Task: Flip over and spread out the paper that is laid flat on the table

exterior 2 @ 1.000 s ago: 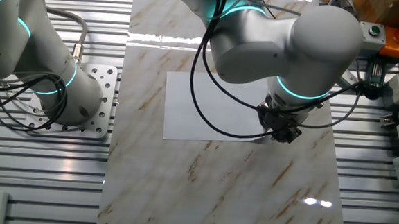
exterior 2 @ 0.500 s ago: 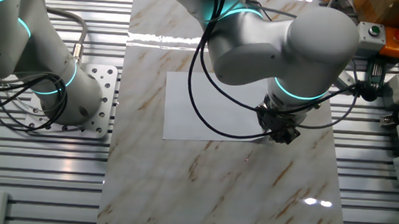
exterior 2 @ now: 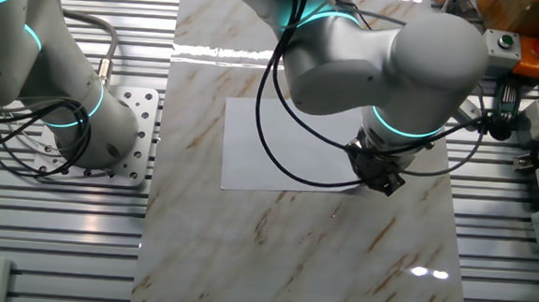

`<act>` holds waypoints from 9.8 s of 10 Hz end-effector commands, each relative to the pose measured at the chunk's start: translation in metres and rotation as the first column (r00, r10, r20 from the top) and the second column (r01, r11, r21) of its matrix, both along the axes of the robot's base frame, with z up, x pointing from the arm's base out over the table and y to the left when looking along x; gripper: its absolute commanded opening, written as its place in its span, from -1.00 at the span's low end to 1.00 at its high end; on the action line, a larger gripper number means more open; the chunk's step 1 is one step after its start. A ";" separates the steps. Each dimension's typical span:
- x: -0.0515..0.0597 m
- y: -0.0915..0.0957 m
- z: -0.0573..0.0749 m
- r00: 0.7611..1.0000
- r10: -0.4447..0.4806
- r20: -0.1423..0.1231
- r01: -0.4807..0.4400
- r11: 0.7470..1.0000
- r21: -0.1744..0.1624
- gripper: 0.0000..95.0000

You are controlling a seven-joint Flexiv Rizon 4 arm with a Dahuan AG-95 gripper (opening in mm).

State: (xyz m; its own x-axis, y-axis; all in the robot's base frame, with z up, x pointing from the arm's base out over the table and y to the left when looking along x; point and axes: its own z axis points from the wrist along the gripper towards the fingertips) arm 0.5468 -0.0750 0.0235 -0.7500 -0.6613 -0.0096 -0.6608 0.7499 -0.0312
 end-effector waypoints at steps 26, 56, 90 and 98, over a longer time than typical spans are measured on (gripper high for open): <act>0.007 -0.083 0.279 0.976 -0.161 -0.148 0.125 0.965 -0.231 -1.00; 0.010 -0.002 0.156 0.815 -0.573 -0.083 0.575 0.818 0.003 -1.00; -0.040 0.043 0.113 0.769 -0.636 -0.074 0.638 0.770 0.018 -0.20; -0.041 0.043 0.114 0.818 -0.573 -0.044 0.573 0.819 -0.018 -0.20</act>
State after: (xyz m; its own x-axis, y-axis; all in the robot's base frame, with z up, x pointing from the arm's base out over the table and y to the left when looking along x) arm 0.5051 -0.0321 0.1375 -0.9931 -0.1118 0.0355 -0.1124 0.9935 -0.0158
